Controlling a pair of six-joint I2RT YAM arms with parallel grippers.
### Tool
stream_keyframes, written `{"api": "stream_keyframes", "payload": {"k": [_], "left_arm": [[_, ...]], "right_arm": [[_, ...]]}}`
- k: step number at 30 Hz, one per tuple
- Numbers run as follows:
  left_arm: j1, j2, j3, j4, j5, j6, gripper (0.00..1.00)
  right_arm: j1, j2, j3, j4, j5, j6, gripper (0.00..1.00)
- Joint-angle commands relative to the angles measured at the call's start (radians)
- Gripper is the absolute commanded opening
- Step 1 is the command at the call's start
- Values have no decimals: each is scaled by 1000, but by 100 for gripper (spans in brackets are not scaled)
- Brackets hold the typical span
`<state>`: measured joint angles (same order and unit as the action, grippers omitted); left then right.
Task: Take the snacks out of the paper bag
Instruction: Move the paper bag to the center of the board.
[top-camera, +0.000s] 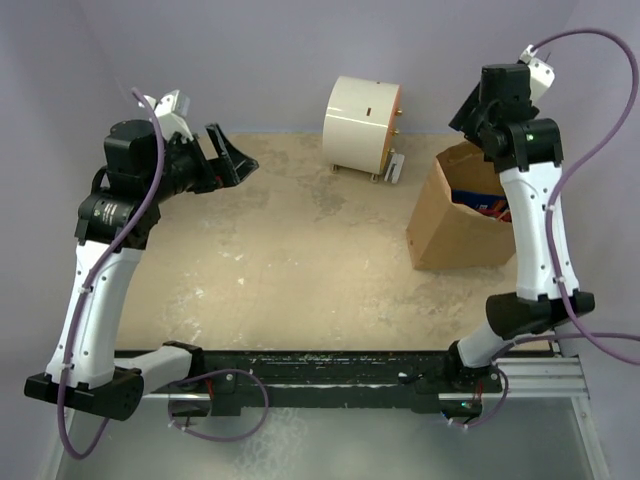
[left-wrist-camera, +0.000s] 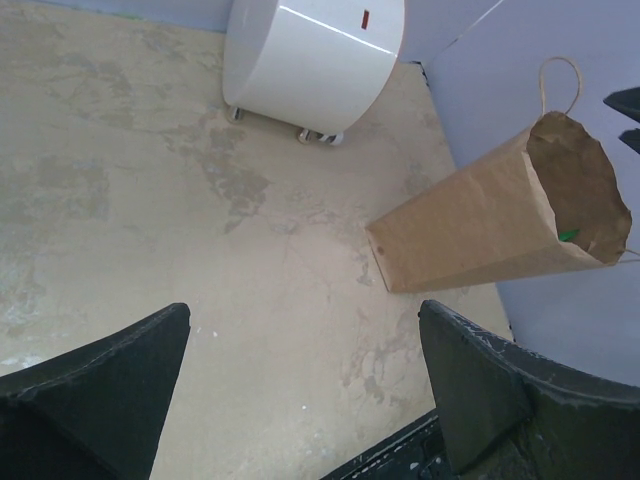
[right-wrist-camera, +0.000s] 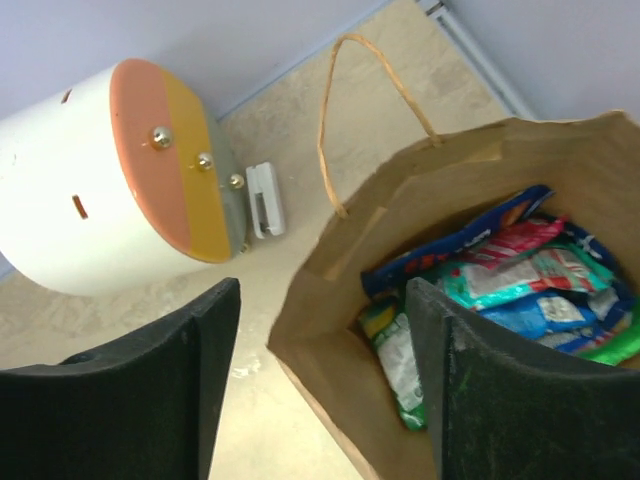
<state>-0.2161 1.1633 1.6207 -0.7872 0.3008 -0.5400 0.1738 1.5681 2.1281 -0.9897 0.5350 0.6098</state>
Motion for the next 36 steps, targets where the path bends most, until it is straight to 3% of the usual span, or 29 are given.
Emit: {"api": "stream_keyframes", "payload": {"k": [1,10,26,29,34,36], "left_arm": [[4,1,-24,81,41,-33,99],[4,63,19,95,38,10,99],[4,117,46,91,60,-4,99],[4,122,55,80,60,-7,99],[4,119,69,63,58,-21,99],[4,114,67,58,57,-33,99]], "right_arm": [[-70,45,24,101,-101,45,66],[-121,136,-12,258,-119,-38,59],[-134,257,-36,325,-132,-61,49],[-134,262,-49,334,-154,-75,38],[-134,265,-19,316,-236,-147,3],[-133,262,9,292,-296,-171,0]]}}
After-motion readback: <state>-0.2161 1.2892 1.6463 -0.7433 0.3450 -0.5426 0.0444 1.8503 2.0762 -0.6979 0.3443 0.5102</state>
